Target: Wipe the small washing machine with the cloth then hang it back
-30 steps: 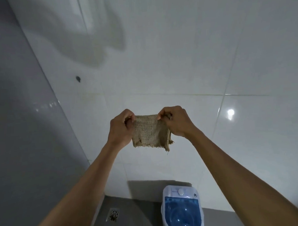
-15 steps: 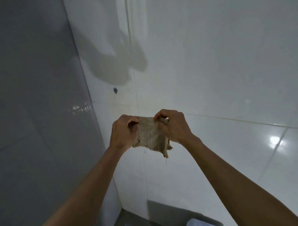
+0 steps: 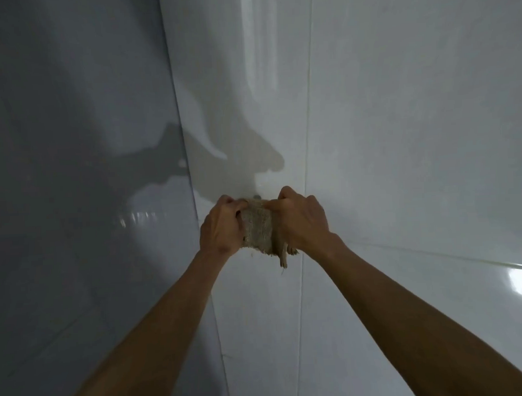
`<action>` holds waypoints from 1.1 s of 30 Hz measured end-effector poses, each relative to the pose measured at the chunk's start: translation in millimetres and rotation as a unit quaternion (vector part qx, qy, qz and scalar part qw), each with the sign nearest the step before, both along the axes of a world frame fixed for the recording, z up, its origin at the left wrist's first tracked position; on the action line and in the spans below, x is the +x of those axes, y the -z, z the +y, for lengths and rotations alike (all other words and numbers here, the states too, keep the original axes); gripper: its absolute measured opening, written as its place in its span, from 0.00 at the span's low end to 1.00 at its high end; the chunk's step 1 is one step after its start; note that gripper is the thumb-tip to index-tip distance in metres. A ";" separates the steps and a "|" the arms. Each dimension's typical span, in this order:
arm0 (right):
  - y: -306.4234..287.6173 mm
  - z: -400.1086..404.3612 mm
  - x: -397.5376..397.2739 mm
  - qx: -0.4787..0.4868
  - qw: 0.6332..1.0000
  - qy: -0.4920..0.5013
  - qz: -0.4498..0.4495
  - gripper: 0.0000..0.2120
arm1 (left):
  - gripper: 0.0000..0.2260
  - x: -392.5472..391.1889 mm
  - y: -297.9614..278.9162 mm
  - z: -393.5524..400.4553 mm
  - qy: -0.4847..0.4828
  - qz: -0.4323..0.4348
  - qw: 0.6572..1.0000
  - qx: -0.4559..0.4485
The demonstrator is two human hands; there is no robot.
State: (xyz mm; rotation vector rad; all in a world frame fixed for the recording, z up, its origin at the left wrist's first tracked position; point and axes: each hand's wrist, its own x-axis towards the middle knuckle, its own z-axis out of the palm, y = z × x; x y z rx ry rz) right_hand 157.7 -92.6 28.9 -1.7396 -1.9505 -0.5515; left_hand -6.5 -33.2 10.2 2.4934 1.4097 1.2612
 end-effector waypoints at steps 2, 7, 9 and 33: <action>2.4 21.3 -5.3 0.015 0.999 0.039 -0.031 0.09 | 0.15 -1.5 1.0 24.2 0.005 0.023 1.000 -0.011; 12.6 47.8 -4.4 0.052 0.988 0.086 -0.113 0.17 | 0.17 3.1 11.4 69.6 0.017 0.005 0.998 -0.064; 19.5 53.7 -3.3 0.062 0.984 0.096 -0.137 0.20 | 0.16 6.4 18.5 76.9 0.015 -0.008 0.997 -0.071; 49.9 0.7 -8.0 -0.034 0.992 0.100 0.066 0.26 | 0.19 12.2 53.5 35.8 0.040 -0.028 0.999 -0.015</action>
